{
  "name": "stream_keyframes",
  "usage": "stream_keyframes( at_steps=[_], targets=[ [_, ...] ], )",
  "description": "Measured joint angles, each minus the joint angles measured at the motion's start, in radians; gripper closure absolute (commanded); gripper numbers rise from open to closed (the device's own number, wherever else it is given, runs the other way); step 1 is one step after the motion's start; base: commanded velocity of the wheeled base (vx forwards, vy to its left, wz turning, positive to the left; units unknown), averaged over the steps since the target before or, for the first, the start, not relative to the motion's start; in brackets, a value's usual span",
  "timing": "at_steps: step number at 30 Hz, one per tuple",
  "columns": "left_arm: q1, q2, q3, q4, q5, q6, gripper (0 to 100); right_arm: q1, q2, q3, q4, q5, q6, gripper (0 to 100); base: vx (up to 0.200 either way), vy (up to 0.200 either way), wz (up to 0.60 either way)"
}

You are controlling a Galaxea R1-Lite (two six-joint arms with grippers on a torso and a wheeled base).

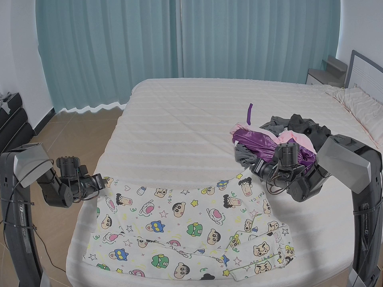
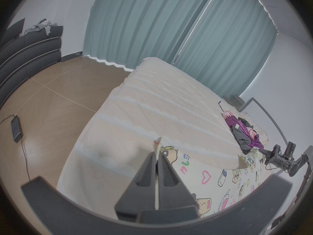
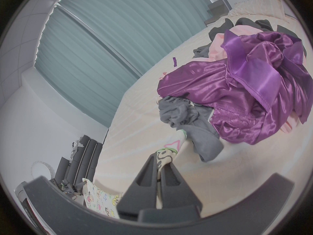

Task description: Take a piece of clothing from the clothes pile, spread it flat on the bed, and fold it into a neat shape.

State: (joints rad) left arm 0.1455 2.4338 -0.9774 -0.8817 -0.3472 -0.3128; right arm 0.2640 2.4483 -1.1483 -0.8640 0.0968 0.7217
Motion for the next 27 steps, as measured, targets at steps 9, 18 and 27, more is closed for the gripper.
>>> stream_keyframes(
  at_steps=[9,18,27],
  targets=[
    [0.003,-0.027,0.056,-0.005,-0.010,0.003,100,0.001,-0.014,0.045,0.000,0.012,-0.023,100,0.000,0.000,0.00],
    [0.011,-0.089,0.139,-0.007,-0.014,0.011,100,-0.002,-0.054,0.120,-0.012,0.048,-0.031,100,0.000,0.000,0.00],
    [0.039,-0.141,0.298,-0.076,-0.060,0.088,100,-0.009,-0.130,0.273,-0.092,0.115,-0.056,100,0.000,0.000,0.00]
  ],
)
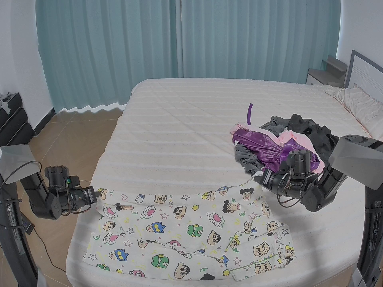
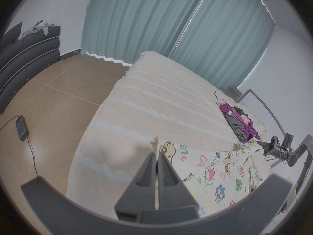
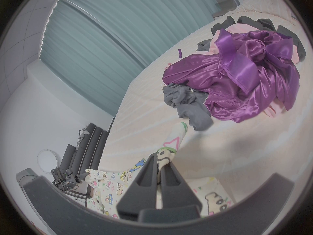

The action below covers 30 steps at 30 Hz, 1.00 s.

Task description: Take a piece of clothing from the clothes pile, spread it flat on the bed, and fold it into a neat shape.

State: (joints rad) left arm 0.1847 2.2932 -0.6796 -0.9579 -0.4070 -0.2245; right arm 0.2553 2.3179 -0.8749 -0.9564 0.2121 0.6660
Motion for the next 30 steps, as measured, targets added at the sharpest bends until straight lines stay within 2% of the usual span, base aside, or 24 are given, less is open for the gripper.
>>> stream_keyframes(
  at_steps=[7,13,16,21,30],
  targets=[
    [0.019,-0.018,0.150,-0.161,-0.035,0.011,100,-0.015,-0.050,0.151,-0.067,0.076,-0.050,100,0.000,0.000,0.00],
    [0.038,-0.024,0.298,-0.254,-0.077,0.059,100,-0.029,-0.083,0.309,-0.133,0.150,-0.148,100,0.000,0.000,0.00],
    [0.058,-0.020,0.374,-0.277,-0.103,0.142,100,-0.034,-0.091,0.388,-0.155,0.176,-0.206,100,0.000,0.000,0.00],
    [0.097,0.001,0.449,-0.288,-0.119,0.237,100,-0.034,-0.096,0.467,-0.165,0.214,-0.257,100,0.000,0.000,0.00],
    [0.140,0.019,0.525,-0.292,-0.155,0.286,100,-0.034,-0.092,0.547,-0.166,0.226,-0.337,100,0.000,0.000,0.00]
  ],
)
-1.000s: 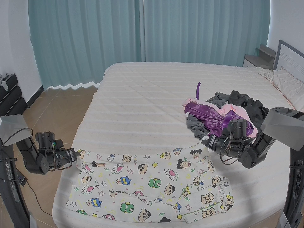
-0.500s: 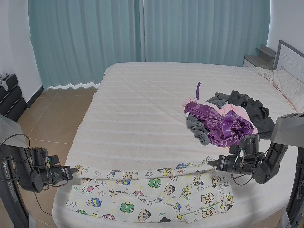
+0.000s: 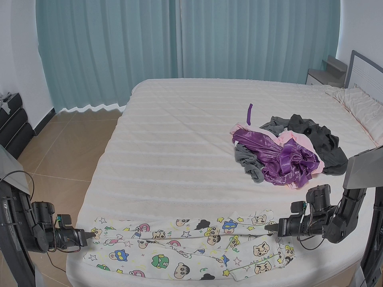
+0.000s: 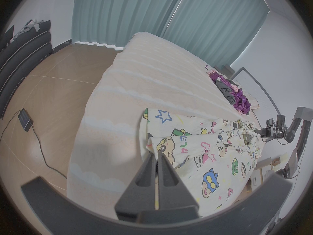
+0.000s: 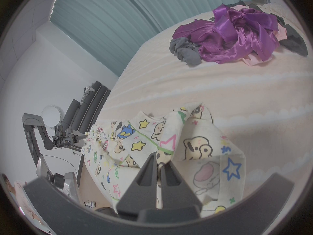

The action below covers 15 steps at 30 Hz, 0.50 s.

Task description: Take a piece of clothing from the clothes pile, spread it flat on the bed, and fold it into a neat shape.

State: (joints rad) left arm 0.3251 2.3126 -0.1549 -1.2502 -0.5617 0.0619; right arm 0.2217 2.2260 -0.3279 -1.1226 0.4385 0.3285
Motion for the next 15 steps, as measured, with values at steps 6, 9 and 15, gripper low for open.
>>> stream_keyframes(
  at_steps=[6,9,15],
  targets=[
    [0.013,0.010,0.021,0.001,-0.001,0.031,100,0.000,0.021,0.027,0.000,-0.001,-0.048,100,0.000,0.000,0.00],
    [0.015,0.021,0.026,0.001,-0.001,0.041,100,-0.001,0.037,0.026,-0.002,-0.006,-0.060,100,0.000,0.000,0.00],
    [0.017,0.039,0.030,0.001,-0.003,0.047,0,-0.014,0.054,0.002,-0.008,-0.011,-0.059,0,0.000,0.000,0.00]
  ],
)
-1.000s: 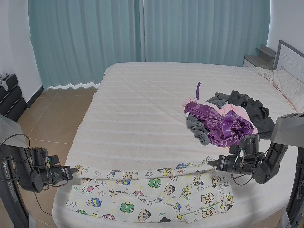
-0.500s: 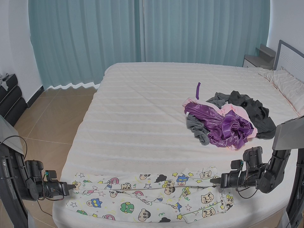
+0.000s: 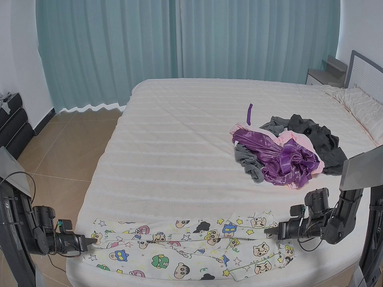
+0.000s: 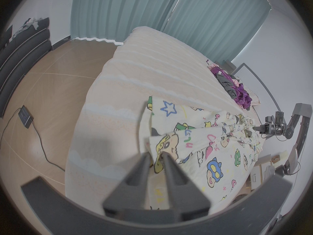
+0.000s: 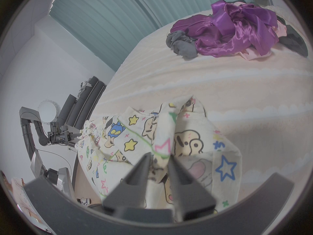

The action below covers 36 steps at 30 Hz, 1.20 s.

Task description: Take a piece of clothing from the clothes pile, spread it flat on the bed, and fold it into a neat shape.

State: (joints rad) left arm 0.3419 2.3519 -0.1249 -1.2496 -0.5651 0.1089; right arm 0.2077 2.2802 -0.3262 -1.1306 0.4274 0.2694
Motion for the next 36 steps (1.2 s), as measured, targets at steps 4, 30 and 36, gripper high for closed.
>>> stream_keyframes(
  at_steps=[4,30,36],
  targets=[
    [0.012,0.005,0.006,0.000,-0.027,-0.003,0,-0.009,-0.001,-0.005,-0.006,0.001,0.008,0,0.000,0.000,0.00],
    [0.137,-0.156,0.020,-0.020,-0.175,-0.589,0,0.102,0.036,0.020,-0.194,-0.102,0.361,0,0.000,0.000,0.00],
    [0.129,-0.174,0.020,-0.020,-0.175,-0.590,0,0.117,0.071,0.010,-0.206,-0.145,0.362,100,0.000,0.000,0.00]
  ],
)
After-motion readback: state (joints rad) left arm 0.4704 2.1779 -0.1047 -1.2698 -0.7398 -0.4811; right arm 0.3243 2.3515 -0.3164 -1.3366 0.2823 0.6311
